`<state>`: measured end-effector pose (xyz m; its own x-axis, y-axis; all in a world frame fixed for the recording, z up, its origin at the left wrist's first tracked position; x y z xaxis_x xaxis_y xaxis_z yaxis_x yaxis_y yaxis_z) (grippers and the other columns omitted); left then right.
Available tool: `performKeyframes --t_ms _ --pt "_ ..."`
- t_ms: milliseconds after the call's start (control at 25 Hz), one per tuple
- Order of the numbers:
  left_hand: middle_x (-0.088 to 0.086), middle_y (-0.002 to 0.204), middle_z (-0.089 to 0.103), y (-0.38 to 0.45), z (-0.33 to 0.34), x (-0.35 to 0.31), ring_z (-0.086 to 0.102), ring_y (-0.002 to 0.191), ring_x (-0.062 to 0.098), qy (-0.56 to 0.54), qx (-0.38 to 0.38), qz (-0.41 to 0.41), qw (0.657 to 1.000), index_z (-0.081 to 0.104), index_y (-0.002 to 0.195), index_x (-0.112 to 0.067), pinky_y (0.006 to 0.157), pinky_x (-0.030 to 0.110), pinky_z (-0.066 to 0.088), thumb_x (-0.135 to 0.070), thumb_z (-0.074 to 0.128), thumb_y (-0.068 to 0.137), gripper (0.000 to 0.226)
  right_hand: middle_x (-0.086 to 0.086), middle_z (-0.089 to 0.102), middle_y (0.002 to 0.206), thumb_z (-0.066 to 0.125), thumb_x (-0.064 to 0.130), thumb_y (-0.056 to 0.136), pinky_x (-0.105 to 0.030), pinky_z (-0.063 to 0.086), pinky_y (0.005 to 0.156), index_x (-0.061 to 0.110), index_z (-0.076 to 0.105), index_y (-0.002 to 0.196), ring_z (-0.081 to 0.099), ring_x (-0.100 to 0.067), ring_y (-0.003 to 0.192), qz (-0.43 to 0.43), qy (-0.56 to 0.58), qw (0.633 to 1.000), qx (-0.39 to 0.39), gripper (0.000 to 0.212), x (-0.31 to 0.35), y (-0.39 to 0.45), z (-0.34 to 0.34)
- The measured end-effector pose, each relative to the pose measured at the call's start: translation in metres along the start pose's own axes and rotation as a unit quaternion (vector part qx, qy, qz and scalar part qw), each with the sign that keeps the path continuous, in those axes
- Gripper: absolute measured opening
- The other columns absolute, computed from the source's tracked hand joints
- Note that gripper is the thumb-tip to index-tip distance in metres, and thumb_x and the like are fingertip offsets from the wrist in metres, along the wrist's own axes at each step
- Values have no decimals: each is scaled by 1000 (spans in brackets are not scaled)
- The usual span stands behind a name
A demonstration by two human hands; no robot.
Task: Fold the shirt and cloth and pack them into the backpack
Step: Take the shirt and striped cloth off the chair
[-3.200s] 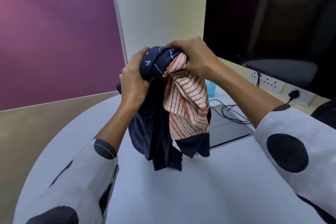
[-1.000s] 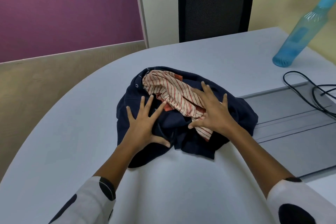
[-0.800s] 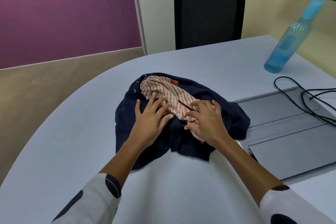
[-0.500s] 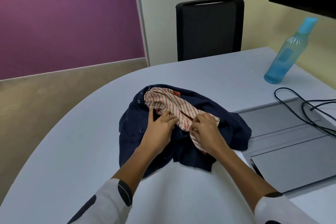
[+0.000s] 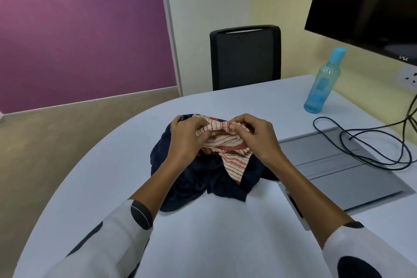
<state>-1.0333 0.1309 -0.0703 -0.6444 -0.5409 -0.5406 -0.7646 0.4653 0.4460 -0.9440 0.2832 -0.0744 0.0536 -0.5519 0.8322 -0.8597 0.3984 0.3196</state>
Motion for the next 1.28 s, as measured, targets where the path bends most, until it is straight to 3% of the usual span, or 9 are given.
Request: performKeyframes --t_ms 80,200,360,480,680,840,1000,1120,1280 --pt "-2 90 71 0 -19 -11 63 85 18 -41 -24 -3 999 72 95 -10 110 46 29 -16 69 83 13 0 72 89 74 18 81 -27 56 72 11 73 94 68 -14 83 26 21 999 6 15 1 -4 -9" --pt "-8 80 67 -1 -59 -37 62 77 11 -115 -63 -16 991 73 88 -12 81 36 52 -15 70 81 9 1 72 91 82 18 71 -27 56 75 11 74 95 67 -12 85 31 26 999 21 26 20 -13 -35" --pt "-8 77 67 -3 -90 -69 59 71 1 -111 -78 -17 991 74 86 -13 62 9 41 -20 74 80 9 11 67 82 81 14 72 -14 50 69 17 74 86 63 -5 79 23 11 999 -23 16 46 -26 -69" --pt "-9 74 65 -13 -105 -92 58 69 0 -113 -92 -1 989 74 88 -13 62 8 43 -19 74 80 10 8 72 84 79 11 74 -17 53 75 24 71 79 67 -4 81 28 59 996 -55 16 62 -37 -93" --pt "-14 66 63 -34 -130 -121 56 58 -4 -146 -121 3 982 74 85 -15 53 5 42 -21 75 79 9 2 73 87 75 9 77 -23 58 77 20 71 86 71 -10 84 30 172 981 -90 14 98 -57 -130" --pt "-11 64 64 -50 -142 -148 56 55 5 -179 -115 9 977 71 80 -20 49 15 44 -27 76 78 8 -4 75 83 72 4 79 -27 58 70 12 71 90 72 -18 82 6 275 957 -90 13 136 -70 -155" --pt "-5 73 70 -76 -141 -171 66 68 16 -185 -69 26 980 73 85 -20 63 39 58 -30 73 81 12 -4 74 82 73 6 79 -34 59 76 13 73 89 70 -21 84 -32 267 960 -79 13 171 -84 -173" --pt "-3 77 72 -100 -129 -170 68 72 15 -209 -28 18 977 75 89 -18 67 40 59 -31 73 80 16 -5 74 81 74 6 78 -37 57 72 14 74 87 69 -19 80 -45 252 965 -61 12 184 -95 -179" --pt "6 70 72 -134 -108 -151 66 67 23 -192 23 -12 981 76 82 -8 63 41 57 -36 77 74 29 -6 74 84 75 8 78 -30 54 63 11 74 91 68 -19 80 -55 251 963 -77 13 194 -109 -195"
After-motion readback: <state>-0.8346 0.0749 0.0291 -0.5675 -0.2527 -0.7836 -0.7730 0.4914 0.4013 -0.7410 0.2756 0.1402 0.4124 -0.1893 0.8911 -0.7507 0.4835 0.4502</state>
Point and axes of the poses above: each hand's wrist, its own y-axis towards the middle knuckle, its own z-axis out of the palm, x = y × z, the point moved 9 cm from there along y, towards the middle knuckle
